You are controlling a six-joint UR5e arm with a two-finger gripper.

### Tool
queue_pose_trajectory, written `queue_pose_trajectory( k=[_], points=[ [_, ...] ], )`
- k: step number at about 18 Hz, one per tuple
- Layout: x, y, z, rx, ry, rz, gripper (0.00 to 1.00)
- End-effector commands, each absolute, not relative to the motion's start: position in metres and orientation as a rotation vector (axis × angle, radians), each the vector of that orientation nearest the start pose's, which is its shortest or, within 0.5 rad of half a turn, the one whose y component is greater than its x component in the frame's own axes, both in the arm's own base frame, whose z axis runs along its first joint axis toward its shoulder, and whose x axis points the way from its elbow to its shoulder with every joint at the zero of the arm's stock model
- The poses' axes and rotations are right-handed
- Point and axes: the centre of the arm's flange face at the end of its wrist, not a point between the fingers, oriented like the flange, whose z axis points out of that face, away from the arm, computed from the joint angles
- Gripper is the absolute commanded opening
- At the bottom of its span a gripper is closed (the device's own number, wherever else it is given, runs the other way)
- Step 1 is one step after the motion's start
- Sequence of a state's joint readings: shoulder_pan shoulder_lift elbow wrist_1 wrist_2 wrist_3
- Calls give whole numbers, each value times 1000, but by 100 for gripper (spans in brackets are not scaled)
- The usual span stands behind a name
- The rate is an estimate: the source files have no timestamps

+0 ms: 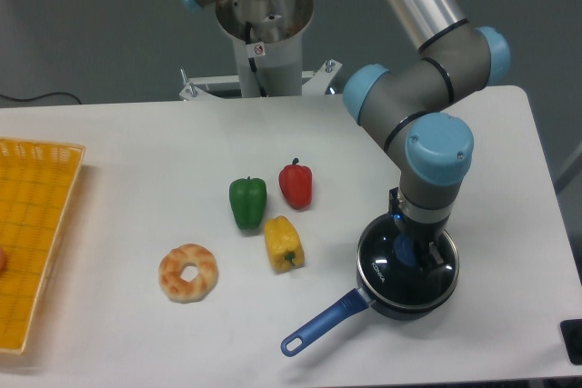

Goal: Open the lid

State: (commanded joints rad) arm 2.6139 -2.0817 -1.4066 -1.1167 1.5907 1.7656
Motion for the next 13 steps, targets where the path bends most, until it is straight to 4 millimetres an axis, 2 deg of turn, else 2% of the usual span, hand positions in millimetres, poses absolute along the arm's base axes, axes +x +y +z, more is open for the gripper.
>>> queue_pose_trajectory(
  k=[13],
  points=[
    [-518,450,329,-2954,1097,193,56]
  ],
)
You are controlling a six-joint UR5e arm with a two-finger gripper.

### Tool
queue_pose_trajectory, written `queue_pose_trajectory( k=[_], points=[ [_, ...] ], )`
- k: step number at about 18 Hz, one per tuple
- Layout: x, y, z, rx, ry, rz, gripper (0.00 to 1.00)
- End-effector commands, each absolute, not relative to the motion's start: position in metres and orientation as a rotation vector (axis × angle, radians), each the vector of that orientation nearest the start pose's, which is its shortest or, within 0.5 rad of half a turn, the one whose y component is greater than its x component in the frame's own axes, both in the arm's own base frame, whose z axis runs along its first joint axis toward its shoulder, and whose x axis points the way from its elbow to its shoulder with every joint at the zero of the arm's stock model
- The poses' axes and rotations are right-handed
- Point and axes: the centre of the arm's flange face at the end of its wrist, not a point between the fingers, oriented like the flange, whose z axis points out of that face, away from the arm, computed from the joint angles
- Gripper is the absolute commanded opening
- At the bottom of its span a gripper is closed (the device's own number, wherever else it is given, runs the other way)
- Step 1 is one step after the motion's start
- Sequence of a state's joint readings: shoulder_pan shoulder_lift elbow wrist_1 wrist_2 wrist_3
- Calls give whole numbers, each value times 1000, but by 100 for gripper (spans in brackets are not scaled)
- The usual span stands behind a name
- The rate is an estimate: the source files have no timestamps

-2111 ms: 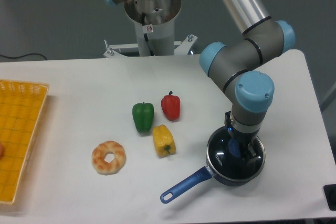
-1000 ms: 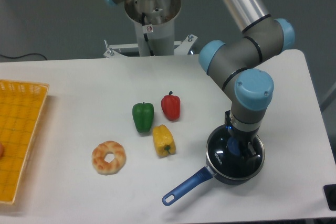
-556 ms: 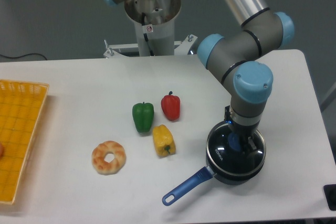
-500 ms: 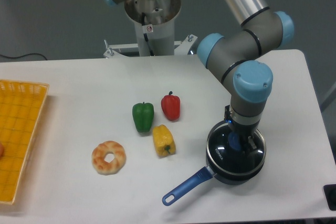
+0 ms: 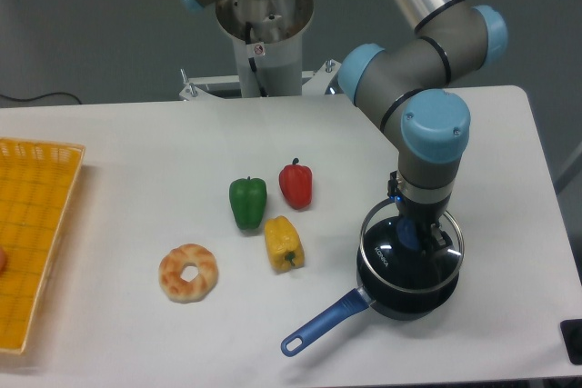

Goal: Open the lid

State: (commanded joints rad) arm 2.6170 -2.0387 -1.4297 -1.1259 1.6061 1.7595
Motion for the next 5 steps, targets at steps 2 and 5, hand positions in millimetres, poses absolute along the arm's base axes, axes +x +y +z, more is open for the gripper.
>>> queue_pose_trajectory(
  k=[2,5],
  points=[
    [-518,450,327,-2957,1090,188,56],
    [-517,449,327,-2957,1088,188,56]
  ],
)
